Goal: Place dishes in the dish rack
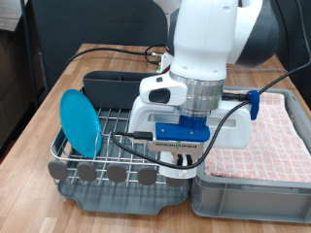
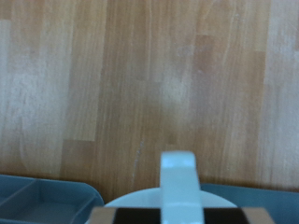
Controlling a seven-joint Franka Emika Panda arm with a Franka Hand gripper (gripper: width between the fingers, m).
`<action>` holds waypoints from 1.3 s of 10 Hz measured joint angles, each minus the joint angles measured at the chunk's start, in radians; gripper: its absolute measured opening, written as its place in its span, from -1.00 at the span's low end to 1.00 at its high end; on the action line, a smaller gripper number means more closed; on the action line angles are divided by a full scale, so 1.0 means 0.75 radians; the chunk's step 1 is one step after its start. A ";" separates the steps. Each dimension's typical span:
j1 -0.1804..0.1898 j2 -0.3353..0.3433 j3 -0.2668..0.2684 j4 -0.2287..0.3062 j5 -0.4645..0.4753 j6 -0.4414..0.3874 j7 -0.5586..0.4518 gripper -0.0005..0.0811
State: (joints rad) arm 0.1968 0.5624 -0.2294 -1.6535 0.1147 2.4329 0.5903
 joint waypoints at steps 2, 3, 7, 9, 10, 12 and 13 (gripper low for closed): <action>-0.042 0.025 0.033 0.044 0.049 -0.054 -0.030 -0.81; -0.045 0.033 0.034 0.062 0.052 -0.084 -0.029 -0.81; -0.047 0.059 0.039 0.109 0.077 -0.171 -0.026 -0.81; -0.048 0.073 0.039 0.112 0.080 -0.173 -0.026 -0.81; -0.046 0.084 0.033 0.119 0.072 -0.191 -0.020 -0.81; -0.043 0.105 0.022 0.131 0.067 -0.199 -0.011 -0.81; -0.042 0.113 0.019 0.137 0.066 -0.198 -0.010 -0.81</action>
State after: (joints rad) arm 0.1652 0.6471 -0.2148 -1.5509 0.1638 2.2847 0.5830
